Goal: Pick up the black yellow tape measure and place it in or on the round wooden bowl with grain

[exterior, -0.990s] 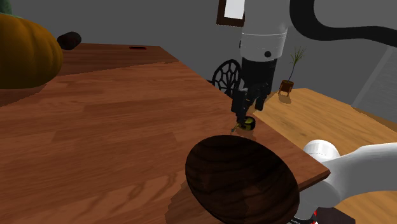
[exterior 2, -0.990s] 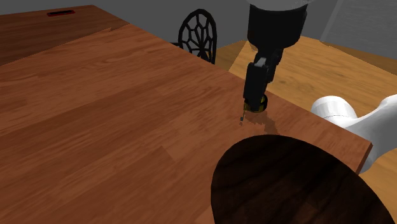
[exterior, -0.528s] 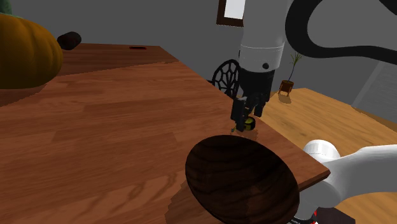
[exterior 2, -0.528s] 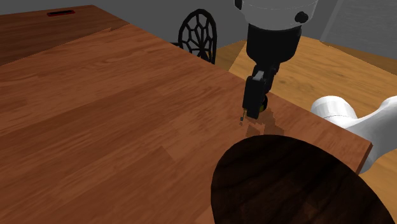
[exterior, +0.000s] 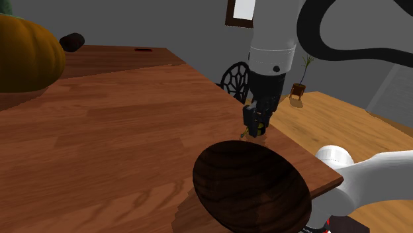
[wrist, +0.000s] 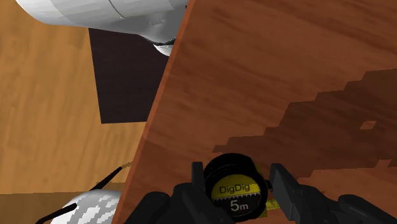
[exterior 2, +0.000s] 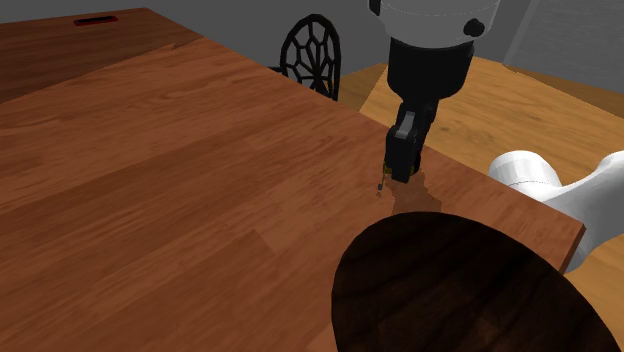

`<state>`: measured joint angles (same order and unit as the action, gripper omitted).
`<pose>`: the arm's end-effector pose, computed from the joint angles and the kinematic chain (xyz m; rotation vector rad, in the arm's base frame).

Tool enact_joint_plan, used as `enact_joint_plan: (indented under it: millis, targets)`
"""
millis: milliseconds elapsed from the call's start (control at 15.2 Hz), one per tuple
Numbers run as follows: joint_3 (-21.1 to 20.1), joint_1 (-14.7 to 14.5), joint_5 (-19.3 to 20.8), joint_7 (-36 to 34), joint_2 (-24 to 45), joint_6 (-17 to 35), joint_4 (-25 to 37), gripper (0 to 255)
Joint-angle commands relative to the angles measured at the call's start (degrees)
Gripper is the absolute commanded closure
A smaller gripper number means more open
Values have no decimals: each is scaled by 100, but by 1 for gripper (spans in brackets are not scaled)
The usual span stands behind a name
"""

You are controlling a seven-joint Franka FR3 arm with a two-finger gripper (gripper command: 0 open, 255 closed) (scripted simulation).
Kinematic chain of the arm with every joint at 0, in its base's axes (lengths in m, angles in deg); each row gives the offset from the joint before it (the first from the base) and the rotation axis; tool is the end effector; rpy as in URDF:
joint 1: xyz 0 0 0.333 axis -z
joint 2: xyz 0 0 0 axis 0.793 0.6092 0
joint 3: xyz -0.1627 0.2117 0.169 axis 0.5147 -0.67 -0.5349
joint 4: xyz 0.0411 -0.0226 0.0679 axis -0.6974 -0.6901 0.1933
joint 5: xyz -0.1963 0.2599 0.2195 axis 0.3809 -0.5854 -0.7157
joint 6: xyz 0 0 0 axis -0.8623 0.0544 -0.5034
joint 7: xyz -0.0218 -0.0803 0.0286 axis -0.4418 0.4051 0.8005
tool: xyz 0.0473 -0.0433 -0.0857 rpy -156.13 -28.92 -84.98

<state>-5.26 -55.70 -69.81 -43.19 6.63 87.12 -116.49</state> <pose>0.2236 0.1529 0.6166 2.9914 -0.1642 -0.0852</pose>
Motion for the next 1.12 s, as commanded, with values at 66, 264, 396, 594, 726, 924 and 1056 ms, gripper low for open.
enact_joint_plan:
  millis: [66, 264, 396, 594, 726, 924, 1056]
  targets:
    - [-1, 0, -1, 0, 1, 1, -2, 255]
    - [0, 0, 0, 0, 1, 1, -2, 255]
    - [10, 10, 14, 2, 35, -63, 95, 255]
    - [37, 37, 52, 5, 141, -255, 393, 255]
    - [53, 56, 77, 7, 216, -383, 595, 255]
    - [74, 83, 113, 8, 336, -575, 907, 255]
    - [85, 102, 136, 8, 420, -705, 1120, 255]
